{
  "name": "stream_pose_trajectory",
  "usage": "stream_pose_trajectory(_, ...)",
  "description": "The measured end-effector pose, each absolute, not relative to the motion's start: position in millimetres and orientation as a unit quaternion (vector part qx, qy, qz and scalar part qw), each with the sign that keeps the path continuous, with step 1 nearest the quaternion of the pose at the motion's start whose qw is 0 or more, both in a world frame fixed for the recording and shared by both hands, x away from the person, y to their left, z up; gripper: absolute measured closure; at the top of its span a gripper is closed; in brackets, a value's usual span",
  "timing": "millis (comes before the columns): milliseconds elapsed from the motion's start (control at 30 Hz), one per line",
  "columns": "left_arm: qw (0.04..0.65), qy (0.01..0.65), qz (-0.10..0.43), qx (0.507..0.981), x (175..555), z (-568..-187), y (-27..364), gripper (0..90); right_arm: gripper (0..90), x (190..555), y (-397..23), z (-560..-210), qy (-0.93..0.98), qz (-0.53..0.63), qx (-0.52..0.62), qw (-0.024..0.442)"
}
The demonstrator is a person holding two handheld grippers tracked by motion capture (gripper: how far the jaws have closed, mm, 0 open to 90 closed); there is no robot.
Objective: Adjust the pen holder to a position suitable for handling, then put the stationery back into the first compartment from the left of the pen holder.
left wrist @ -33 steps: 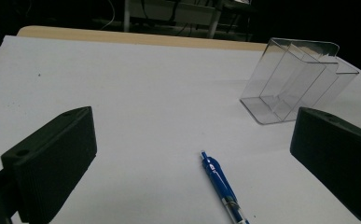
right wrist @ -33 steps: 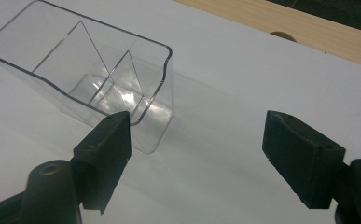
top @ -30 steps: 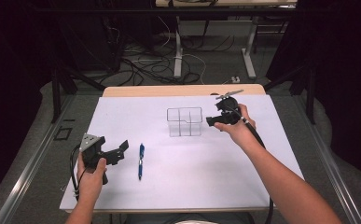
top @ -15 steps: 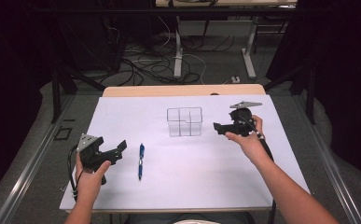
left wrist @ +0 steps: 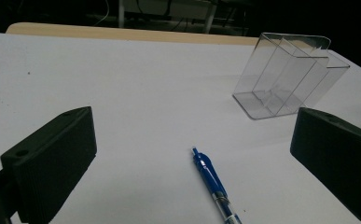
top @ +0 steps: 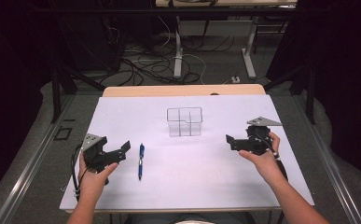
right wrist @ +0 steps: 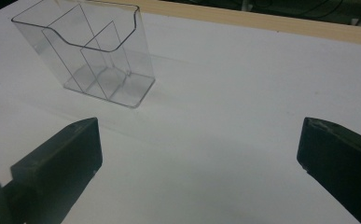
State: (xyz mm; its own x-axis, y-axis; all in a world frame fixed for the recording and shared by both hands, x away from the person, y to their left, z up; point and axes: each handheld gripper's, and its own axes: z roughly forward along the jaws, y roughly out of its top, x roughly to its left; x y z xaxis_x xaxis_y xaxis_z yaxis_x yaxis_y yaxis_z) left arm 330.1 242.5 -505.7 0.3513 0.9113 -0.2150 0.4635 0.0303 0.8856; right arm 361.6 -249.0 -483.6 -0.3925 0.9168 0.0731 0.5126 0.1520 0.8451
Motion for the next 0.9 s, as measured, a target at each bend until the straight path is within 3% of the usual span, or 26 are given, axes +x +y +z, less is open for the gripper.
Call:
stream_pose_trajectory(533, 0.494, 0.517, 0.218, 0.664, 325, -499, 240, 1.3, 0.0, 338, -284, -490, 0.690, 0.448, 0.516, 0.240)
stream_pose_trajectory(900, 0.463, 0.562, 0.208, 0.653, 320, -497, 242, 16.9, 0.0, 345, -278, -499, 0.708, 0.430, 0.500, 0.250)
